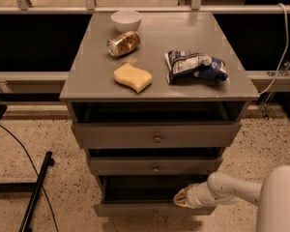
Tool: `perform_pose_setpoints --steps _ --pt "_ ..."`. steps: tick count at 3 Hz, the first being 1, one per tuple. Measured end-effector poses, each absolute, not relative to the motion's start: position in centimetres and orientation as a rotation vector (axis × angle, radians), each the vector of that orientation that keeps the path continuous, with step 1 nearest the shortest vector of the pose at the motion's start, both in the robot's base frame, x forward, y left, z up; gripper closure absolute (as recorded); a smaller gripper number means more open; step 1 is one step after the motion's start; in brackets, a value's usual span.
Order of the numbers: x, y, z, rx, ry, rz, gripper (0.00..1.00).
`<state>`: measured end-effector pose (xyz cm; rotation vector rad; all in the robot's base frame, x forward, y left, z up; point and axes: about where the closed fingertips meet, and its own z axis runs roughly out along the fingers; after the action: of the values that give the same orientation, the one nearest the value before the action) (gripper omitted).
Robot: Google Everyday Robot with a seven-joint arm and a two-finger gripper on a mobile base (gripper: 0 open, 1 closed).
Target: Open bottom drawer
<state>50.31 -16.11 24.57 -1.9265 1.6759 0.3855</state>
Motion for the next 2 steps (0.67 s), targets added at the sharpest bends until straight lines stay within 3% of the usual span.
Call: perform_pose_setpoints --steps 2 --pt "56.8 -18.5 20.3 -1.875 1.718 0.340 1.00"
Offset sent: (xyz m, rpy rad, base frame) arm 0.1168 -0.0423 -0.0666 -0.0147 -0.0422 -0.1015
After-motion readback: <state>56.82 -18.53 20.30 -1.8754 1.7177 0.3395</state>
